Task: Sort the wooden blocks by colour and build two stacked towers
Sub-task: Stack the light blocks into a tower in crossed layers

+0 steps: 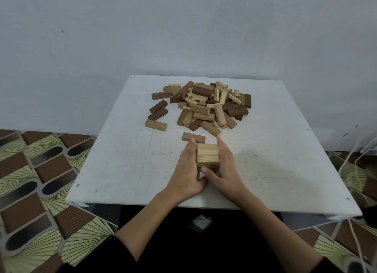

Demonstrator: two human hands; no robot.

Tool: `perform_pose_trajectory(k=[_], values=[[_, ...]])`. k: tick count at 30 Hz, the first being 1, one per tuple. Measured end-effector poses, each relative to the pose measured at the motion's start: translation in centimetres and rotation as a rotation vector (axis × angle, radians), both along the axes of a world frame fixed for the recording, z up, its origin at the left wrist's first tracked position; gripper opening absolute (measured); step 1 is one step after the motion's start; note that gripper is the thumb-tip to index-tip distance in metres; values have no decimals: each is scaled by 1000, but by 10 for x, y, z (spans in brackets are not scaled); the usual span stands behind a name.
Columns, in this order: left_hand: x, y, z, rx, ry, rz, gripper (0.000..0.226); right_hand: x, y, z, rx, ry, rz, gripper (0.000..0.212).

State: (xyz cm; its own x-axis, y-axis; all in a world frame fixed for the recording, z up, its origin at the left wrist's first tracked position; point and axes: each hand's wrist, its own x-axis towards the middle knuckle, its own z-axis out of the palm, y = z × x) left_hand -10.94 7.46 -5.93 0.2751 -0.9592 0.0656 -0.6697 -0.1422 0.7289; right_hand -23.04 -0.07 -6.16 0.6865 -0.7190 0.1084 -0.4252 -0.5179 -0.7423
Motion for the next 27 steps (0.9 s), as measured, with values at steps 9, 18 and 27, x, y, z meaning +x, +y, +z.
perform_pose_trajectory(k=[9,18,27], values=[[0,-1,-2,15,4,10,98,-1,0,-1,-2,9,11,97],[0,-1,-2,15,-11,2,101,-2,1,-1,52,-23,12,86],[0,0,0,11,14,9,101,-3,0,-1,57,-6,21,89]])
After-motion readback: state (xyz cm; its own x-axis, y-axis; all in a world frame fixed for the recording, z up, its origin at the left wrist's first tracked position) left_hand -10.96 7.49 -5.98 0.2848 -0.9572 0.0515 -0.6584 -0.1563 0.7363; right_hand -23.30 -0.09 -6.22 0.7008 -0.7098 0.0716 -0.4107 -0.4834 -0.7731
